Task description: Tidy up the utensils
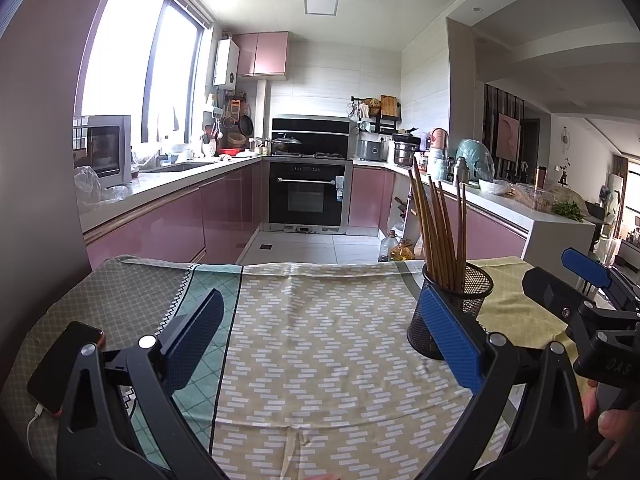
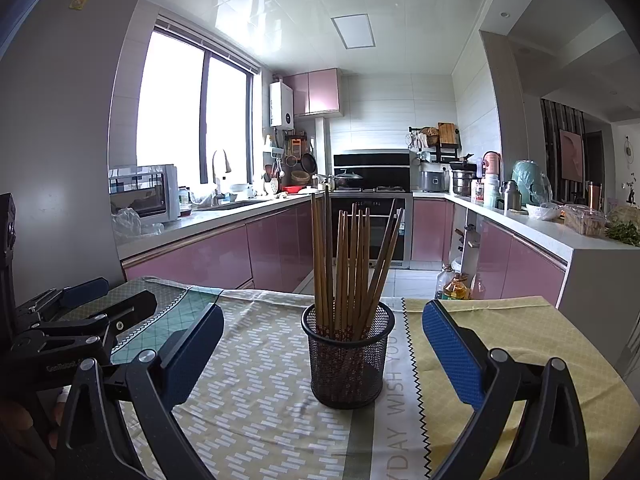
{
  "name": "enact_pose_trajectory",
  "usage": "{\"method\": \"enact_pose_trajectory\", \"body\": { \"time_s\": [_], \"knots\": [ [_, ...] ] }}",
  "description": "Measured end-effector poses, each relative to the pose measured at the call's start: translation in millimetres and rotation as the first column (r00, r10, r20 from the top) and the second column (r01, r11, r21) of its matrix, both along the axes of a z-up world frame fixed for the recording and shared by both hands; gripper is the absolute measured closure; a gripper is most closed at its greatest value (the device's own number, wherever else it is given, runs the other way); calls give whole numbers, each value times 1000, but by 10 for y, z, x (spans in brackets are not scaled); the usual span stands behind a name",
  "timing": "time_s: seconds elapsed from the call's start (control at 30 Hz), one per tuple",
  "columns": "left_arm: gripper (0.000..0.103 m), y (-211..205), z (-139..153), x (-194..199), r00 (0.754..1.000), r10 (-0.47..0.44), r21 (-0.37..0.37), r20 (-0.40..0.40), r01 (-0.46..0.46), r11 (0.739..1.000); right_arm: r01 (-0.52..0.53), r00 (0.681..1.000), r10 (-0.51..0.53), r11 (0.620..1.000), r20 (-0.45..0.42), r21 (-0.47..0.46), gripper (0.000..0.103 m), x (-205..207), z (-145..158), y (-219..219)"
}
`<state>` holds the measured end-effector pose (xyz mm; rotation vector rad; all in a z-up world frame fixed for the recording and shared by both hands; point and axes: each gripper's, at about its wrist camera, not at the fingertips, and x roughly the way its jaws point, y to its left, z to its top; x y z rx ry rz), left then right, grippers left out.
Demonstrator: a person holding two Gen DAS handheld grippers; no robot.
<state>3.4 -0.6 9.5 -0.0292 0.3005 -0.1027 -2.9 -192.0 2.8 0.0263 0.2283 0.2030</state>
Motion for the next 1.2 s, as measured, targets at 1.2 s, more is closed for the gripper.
{"method": "enact_pose_trajectory", "body": {
  "time_s": [1.2],
  "knots": [
    [6, -32, -15, -35, 1000, 0, -2, -8, 0, 1000, -1, 1000, 1, 1000, -6, 1, 7, 33, -27, 0]
  ]
}}
